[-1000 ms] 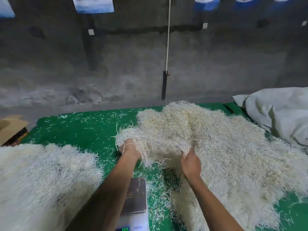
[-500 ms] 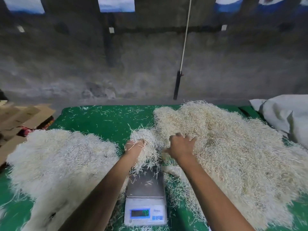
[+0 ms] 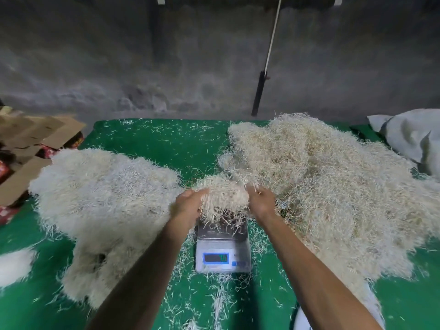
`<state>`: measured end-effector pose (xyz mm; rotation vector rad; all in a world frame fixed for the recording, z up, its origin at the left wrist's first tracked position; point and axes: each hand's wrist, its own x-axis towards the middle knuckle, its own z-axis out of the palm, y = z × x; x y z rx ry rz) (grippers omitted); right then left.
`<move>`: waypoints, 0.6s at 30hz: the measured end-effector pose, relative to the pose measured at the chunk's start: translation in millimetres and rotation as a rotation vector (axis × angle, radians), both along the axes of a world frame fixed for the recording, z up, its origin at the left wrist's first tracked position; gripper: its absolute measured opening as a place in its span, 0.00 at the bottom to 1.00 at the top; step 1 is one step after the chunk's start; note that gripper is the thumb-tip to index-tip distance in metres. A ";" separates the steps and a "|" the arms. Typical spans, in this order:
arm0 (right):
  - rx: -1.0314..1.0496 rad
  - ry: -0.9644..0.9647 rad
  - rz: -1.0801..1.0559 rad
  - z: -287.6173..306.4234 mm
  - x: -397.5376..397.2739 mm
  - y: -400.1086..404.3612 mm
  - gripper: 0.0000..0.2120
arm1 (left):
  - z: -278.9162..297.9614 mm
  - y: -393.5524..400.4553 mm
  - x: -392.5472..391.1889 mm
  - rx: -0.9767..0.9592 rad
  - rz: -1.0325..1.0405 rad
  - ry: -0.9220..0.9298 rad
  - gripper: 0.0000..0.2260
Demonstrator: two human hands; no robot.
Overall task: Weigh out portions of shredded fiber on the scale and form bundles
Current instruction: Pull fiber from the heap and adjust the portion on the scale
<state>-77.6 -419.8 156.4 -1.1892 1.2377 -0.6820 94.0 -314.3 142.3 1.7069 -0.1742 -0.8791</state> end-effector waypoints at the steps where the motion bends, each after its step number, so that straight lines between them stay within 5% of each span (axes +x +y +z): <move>1: -0.004 0.000 -0.037 -2.8 -0.1 -0.9 0.31 | -8.0 1.2 4.1 0.026 0.061 0.020 0.37; 6: -0.057 0.073 -0.010 -35.8 0.2 -20.1 0.28 | -36.0 -1.5 16.7 0.114 0.113 0.006 0.37; 12: 0.040 0.246 0.337 -70.6 -2.6 -11.9 0.32 | -63.0 11.1 -0.3 0.196 -0.294 -0.255 0.31; 16: -0.219 0.202 0.078 -82.4 -45.9 15.3 0.21 | -58.3 60.6 -2.5 0.010 -0.166 -0.678 0.18; 18: -0.237 0.216 -0.100 -105.9 -74.9 41.1 0.19 | -81.8 93.8 -9.6 -0.009 -0.034 -0.705 0.14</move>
